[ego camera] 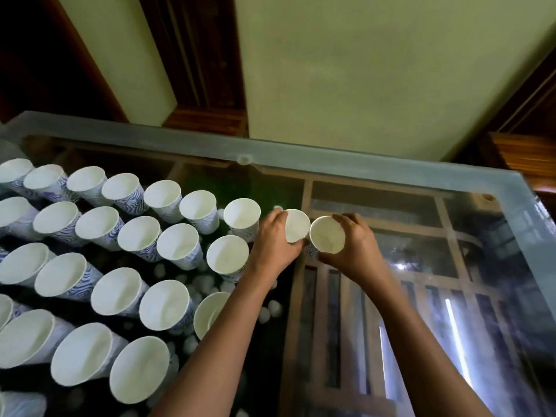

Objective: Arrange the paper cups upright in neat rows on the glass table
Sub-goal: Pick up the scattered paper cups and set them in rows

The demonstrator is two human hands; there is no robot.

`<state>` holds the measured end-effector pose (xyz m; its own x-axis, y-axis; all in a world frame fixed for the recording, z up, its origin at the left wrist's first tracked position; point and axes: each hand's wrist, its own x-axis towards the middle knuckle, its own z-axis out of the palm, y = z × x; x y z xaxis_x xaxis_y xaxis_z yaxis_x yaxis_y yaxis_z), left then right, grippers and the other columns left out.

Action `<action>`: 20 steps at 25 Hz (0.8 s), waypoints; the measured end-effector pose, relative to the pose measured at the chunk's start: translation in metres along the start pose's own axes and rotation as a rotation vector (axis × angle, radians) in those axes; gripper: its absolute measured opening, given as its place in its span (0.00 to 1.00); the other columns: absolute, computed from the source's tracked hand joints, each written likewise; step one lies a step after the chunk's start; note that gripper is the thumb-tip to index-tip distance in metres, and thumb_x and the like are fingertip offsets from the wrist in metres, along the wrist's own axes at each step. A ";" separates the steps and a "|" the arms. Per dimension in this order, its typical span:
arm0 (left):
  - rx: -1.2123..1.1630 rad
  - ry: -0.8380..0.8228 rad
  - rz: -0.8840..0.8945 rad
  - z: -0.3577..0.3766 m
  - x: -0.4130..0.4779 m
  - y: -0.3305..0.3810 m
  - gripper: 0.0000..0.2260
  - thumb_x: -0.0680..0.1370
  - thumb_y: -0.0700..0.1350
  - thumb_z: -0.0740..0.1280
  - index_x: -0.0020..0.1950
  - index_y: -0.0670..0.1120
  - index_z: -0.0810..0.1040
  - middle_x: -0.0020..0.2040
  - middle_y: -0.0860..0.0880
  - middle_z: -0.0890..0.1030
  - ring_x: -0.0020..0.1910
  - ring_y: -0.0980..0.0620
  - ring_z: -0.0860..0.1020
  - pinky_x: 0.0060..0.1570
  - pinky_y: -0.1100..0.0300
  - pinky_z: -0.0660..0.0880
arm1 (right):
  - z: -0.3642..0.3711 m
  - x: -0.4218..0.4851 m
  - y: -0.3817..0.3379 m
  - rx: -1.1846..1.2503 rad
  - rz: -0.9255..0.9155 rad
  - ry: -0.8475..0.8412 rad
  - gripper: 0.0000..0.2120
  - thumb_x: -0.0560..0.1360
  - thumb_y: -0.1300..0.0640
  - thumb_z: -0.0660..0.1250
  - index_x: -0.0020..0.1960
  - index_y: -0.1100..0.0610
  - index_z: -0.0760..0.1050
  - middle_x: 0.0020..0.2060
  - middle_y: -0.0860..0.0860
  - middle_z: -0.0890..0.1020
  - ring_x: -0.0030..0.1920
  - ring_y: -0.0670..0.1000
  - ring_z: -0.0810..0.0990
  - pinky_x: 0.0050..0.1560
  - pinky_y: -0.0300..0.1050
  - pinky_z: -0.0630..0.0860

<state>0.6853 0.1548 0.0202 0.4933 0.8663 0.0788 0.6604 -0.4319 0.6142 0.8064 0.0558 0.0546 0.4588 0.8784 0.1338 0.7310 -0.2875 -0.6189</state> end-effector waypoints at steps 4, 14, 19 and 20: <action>-0.096 -0.053 0.026 0.000 0.006 0.004 0.32 0.69 0.47 0.74 0.69 0.42 0.67 0.72 0.45 0.66 0.69 0.47 0.65 0.66 0.58 0.61 | -0.007 -0.002 0.002 -0.028 0.001 0.009 0.31 0.57 0.65 0.79 0.59 0.67 0.74 0.55 0.63 0.76 0.55 0.62 0.75 0.46 0.29 0.59; -0.139 0.077 -0.014 -0.055 -0.067 -0.014 0.19 0.69 0.44 0.74 0.59 0.44 0.77 0.60 0.45 0.78 0.59 0.46 0.75 0.58 0.51 0.74 | 0.011 -0.034 -0.032 0.048 0.002 -0.177 0.34 0.58 0.56 0.80 0.61 0.60 0.74 0.55 0.56 0.77 0.54 0.53 0.74 0.41 0.31 0.60; -0.125 0.053 0.033 -0.071 -0.106 -0.026 0.13 0.70 0.40 0.73 0.53 0.41 0.80 0.52 0.43 0.81 0.50 0.46 0.79 0.52 0.52 0.76 | 0.039 -0.046 -0.054 0.106 0.008 -0.202 0.37 0.59 0.55 0.81 0.64 0.62 0.70 0.62 0.58 0.73 0.61 0.56 0.73 0.57 0.41 0.68; -0.119 0.048 0.045 -0.072 -0.109 -0.025 0.13 0.70 0.40 0.72 0.53 0.41 0.80 0.52 0.44 0.81 0.50 0.46 0.79 0.52 0.53 0.76 | 0.041 -0.049 -0.057 0.099 0.007 -0.204 0.39 0.59 0.55 0.80 0.66 0.62 0.68 0.64 0.58 0.72 0.62 0.57 0.72 0.60 0.45 0.69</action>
<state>0.5743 0.0892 0.0526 0.4910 0.8592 0.1439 0.5654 -0.4400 0.6977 0.7214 0.0446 0.0520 0.3451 0.9382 -0.0239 0.6702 -0.2642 -0.6935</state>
